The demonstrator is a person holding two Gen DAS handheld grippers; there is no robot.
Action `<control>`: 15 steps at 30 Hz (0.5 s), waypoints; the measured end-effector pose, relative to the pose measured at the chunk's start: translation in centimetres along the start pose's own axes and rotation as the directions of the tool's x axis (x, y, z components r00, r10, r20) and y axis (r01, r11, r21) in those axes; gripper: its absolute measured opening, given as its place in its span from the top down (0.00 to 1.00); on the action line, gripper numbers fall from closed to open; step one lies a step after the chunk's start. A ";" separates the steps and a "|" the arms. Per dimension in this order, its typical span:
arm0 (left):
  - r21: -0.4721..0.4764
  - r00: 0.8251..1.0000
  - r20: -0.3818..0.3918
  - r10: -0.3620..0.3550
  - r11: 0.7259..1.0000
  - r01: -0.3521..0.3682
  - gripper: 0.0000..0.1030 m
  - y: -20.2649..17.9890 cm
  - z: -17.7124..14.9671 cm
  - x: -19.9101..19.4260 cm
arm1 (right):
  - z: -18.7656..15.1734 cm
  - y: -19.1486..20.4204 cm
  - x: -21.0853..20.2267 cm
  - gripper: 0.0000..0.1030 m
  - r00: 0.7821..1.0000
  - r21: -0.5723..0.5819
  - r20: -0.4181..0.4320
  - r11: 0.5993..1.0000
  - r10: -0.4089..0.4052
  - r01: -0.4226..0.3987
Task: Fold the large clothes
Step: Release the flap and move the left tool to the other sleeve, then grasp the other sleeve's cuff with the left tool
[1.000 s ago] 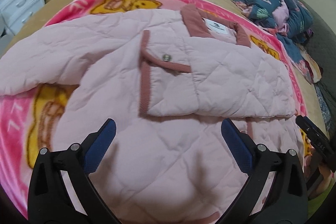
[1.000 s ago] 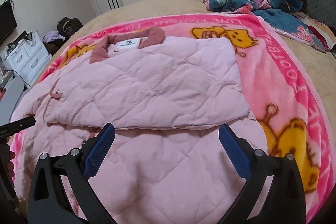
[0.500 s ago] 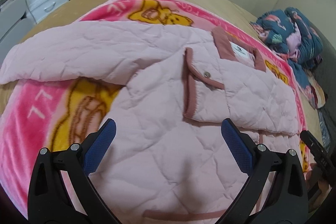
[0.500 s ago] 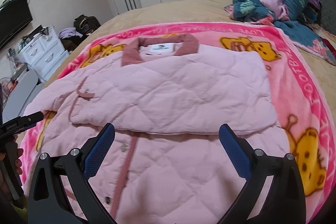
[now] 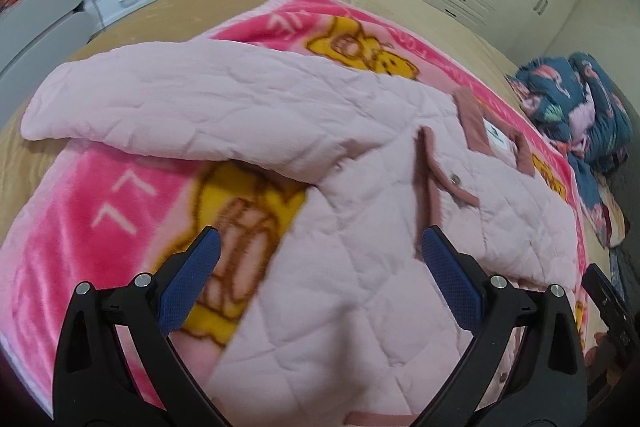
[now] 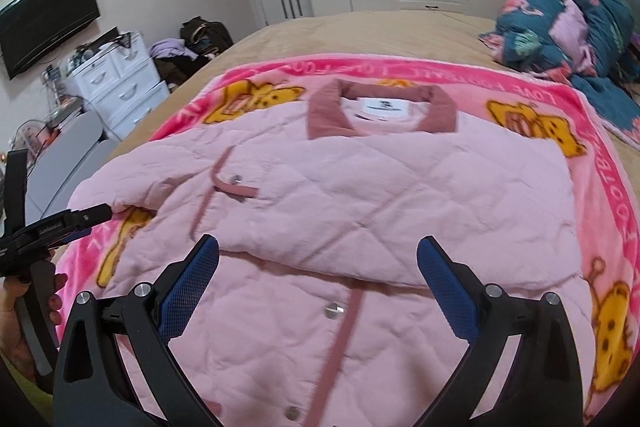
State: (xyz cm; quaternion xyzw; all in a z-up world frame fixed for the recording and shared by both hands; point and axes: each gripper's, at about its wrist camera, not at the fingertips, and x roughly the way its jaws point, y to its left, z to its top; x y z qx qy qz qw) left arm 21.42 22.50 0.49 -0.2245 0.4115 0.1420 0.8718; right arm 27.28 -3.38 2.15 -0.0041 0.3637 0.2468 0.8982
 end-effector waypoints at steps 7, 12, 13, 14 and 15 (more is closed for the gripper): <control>-0.078 0.999 0.027 0.018 0.997 -0.016 0.09 3.5 1.7 -0.5 | 1.5 4.1 1.4 0.04 0.999 -0.060 0.000 0.997 0.049 -0.049; -0.130 0.998 0.037 0.053 0.990 -0.048 0.09 6.2 2.4 -0.6 | 2.2 7.0 2.6 0.04 0.997 -0.098 -0.008 0.992 0.083 -0.083; -0.139 0.998 0.038 0.055 0.989 -0.049 0.09 6.6 2.5 -0.5 | 2.4 7.6 2.8 0.04 0.996 -0.103 -0.010 0.991 0.090 -0.090; -0.145 0.998 0.038 0.053 0.988 -0.047 0.09 7.0 2.6 -0.3 | 2.4 8.1 3.0 0.04 0.995 -0.109 -0.013 0.989 0.097 -0.097; -0.152 0.998 0.036 0.055 0.987 -0.049 0.09 7.5 2.6 -0.3 | 2.5 8.5 3.2 0.04 0.994 -0.114 -0.016 0.988 0.104 -0.105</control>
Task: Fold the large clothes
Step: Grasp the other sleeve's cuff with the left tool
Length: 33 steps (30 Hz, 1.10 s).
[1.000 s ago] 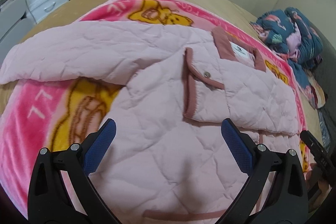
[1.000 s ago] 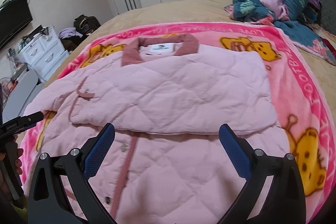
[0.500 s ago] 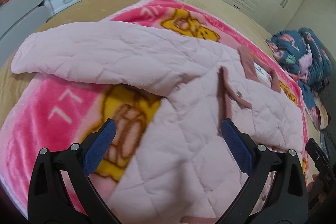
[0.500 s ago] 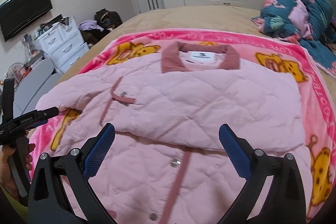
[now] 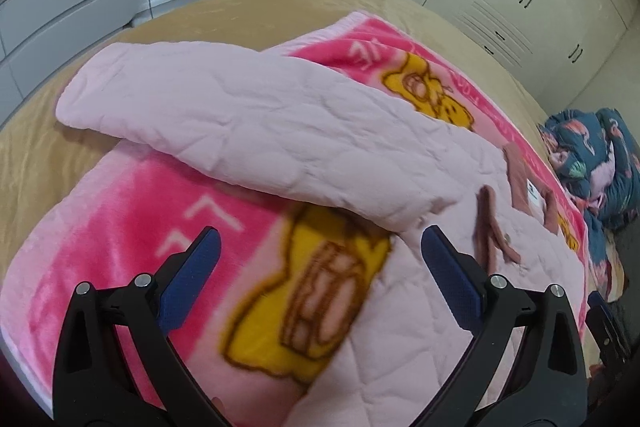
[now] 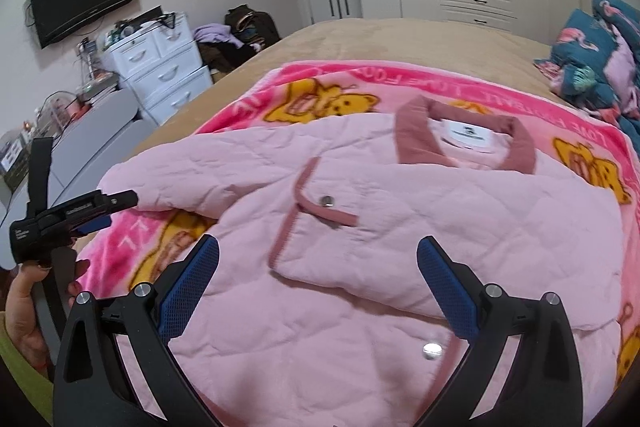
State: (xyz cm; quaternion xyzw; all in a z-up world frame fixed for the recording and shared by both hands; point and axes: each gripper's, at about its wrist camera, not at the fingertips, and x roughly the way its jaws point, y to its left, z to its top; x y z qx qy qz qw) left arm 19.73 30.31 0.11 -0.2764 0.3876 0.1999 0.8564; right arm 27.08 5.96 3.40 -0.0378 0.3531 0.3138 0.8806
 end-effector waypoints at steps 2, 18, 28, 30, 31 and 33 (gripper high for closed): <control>-0.024 1.000 0.004 0.014 1.000 -0.014 0.09 1.1 0.2 0.2 | 0.2 0.9 0.5 0.04 1.000 -0.013 -0.004 1.000 0.012 -0.012; -0.158 0.999 0.014 0.045 0.987 -0.042 0.09 6.3 0.3 2.4 | 0.0 5.9 5.8 0.04 0.993 -0.060 -0.096 0.995 0.075 -0.081; -0.319 0.998 0.046 0.047 0.947 -0.030 0.09 10.5 2.1 4.9 | -1.3 6.7 6.8 0.04 0.987 -0.034 -0.121 0.994 0.102 -0.107; -0.346 0.997 0.047 0.056 0.938 -0.036 0.09 11.5 3.0 5.5 | -1.7 6.2 6.7 0.04 0.987 -0.023 -0.128 0.994 0.100 -0.104; -0.347 0.997 0.049 0.060 0.937 -0.040 0.09 11.9 3.5 5.6 | -1.8 6.0 6.6 0.04 0.987 -0.017 -0.129 0.995 0.098 -0.101; -0.347 0.995 0.057 0.076 0.936 -0.051 0.09 12.4 4.4 5.9 | -1.9 5.4 6.5 0.04 0.987 -0.002 -0.130 0.995 0.095 -0.096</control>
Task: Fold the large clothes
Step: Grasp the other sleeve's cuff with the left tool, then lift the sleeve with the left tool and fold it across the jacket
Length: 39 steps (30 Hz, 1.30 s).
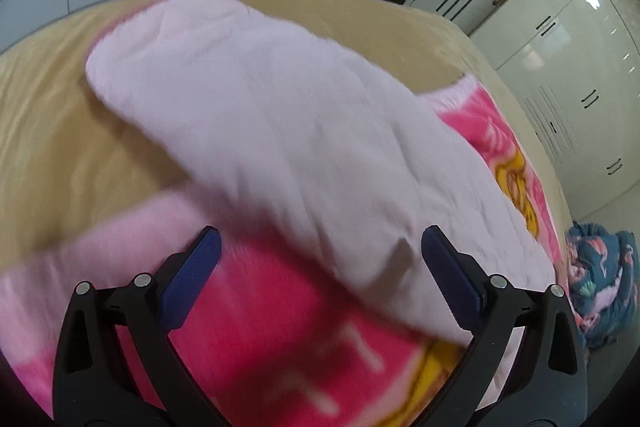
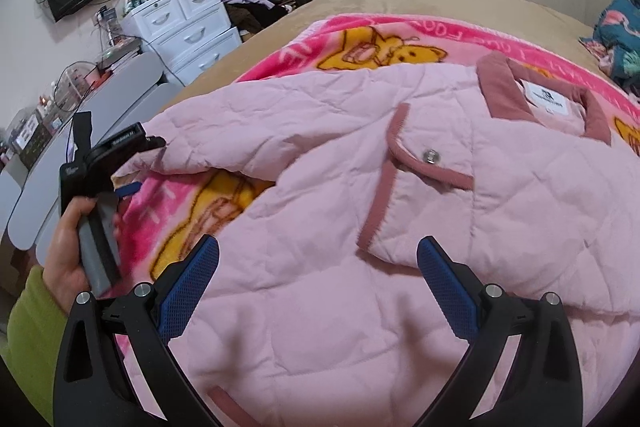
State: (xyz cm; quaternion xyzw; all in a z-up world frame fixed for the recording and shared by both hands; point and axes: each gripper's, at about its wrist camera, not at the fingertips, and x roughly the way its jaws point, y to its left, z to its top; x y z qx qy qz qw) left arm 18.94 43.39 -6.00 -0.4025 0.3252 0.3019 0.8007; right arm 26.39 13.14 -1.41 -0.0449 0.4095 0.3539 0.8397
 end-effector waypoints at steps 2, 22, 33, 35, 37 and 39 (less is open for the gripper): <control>-0.027 1.000 0.007 -0.015 1.000 0.016 0.09 0.6 1.3 0.5 | -0.1 -0.7 -0.3 0.04 1.000 0.012 0.002 1.000 -0.010 0.010; 0.038 0.962 0.219 -0.164 0.987 0.159 0.86 -2.1 5.0 -5.8 | -0.7 -3.5 -4.8 0.04 0.997 0.079 0.063 0.996 -0.044 0.039; 0.214 0.921 0.292 -0.257 0.956 0.199 0.87 -10.2 3.2 -13.7 | -2.0 -5.7 -9.7 0.04 0.991 0.138 0.129 0.990 -0.024 0.006; 0.241 0.915 0.296 -0.272 0.949 0.205 0.87 -11.5 2.5 -14.9 | -2.4 -6.3 -10.8 0.04 0.989 0.153 0.144 0.988 -0.022 0.000; 0.272 0.910 0.302 -0.285 0.940 0.205 0.87 -12.9 1.5 -16.1 | -2.7 -7.0 -11.8 0.04 0.987 0.163 0.157 0.987 -0.025 -0.001; 0.296 0.904 0.306 -0.299 0.932 0.208 0.88 -13.8 0.6 -17.1 | -3.0 -7.7 -12.6 0.04 0.986 0.175 0.167 0.985 -0.024 -0.005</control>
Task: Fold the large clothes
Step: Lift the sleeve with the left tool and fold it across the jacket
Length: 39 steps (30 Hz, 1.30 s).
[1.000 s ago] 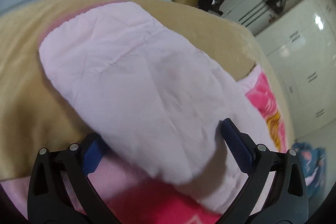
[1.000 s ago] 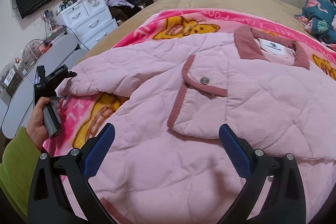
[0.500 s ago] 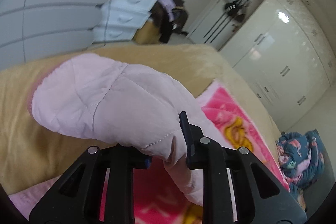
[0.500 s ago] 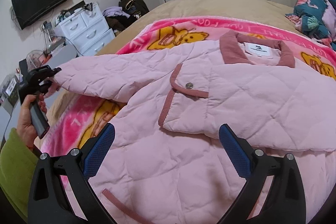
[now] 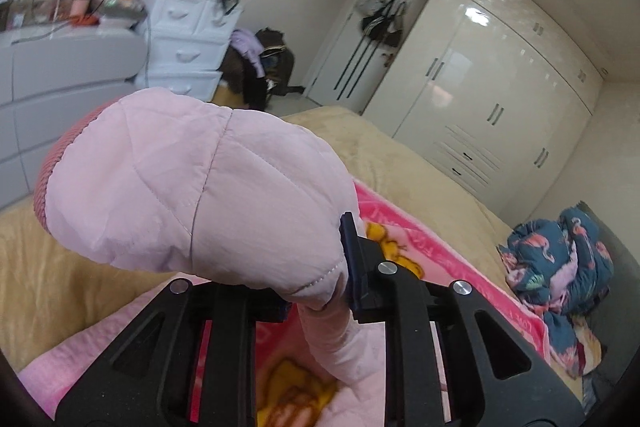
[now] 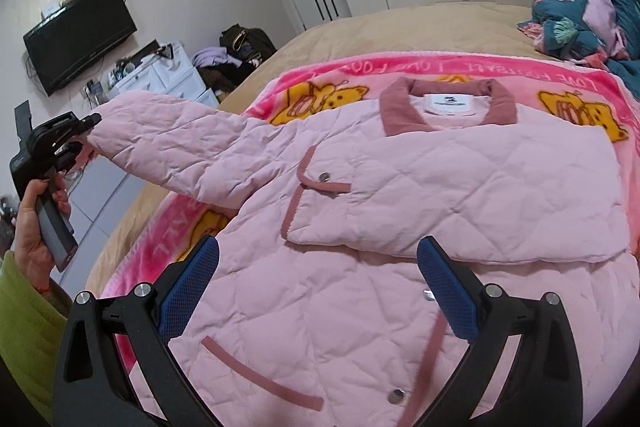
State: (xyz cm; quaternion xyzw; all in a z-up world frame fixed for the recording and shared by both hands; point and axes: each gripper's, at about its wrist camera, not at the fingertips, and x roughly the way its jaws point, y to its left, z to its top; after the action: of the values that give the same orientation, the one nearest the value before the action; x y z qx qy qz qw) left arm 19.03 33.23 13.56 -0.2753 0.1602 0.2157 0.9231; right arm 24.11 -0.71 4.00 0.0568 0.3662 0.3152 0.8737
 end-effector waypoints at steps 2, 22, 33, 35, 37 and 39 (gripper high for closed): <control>0.025 1.000 0.008 -0.011 1.000 0.011 0.88 -1.4 -0.2 -0.7 | -0.2 -1.0 -0.9 0.04 1.000 0.020 0.010 1.000 -0.001 0.001; 0.214 0.985 -0.014 -0.171 0.962 0.169 0.88 -13.7 -4.3 -3.1 | -2.0 -8.3 -5.9 0.04 0.998 0.154 0.059 0.988 -0.019 0.010; 0.360 0.949 -0.122 -0.290 0.878 0.315 0.88 -21.1 -10.0 -1.8 | -3.0 -12.4 -7.2 0.04 0.996 0.219 0.064 0.975 -0.059 0.044; 0.387 0.938 -0.154 -0.311 0.855 0.346 0.88 -22.4 -11.5 -1.5 | -3.1 -13.2 -7.7 0.04 0.995 0.234 0.070 0.971 -0.074 0.056; 0.412 0.928 -0.189 -0.321 0.832 0.372 0.88 -23.6 -13.3 -1.1 | -3.3 -14.1 -8.2 0.04 0.994 0.251 0.072 0.966 -0.087 0.066; 0.436 0.918 -0.224 -0.327 0.809 0.394 0.88 -24.7 -14.9 -0.7 | -3.5 -15.2 -8.6 0.04 0.992 0.268 0.074 0.960 -0.103 0.080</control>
State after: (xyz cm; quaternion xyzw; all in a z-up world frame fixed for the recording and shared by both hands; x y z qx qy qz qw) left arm 27.79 5.77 12.83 -0.0816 0.2160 -0.0289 0.9726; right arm 24.86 -18.35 1.64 0.1694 0.3688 0.2199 0.8871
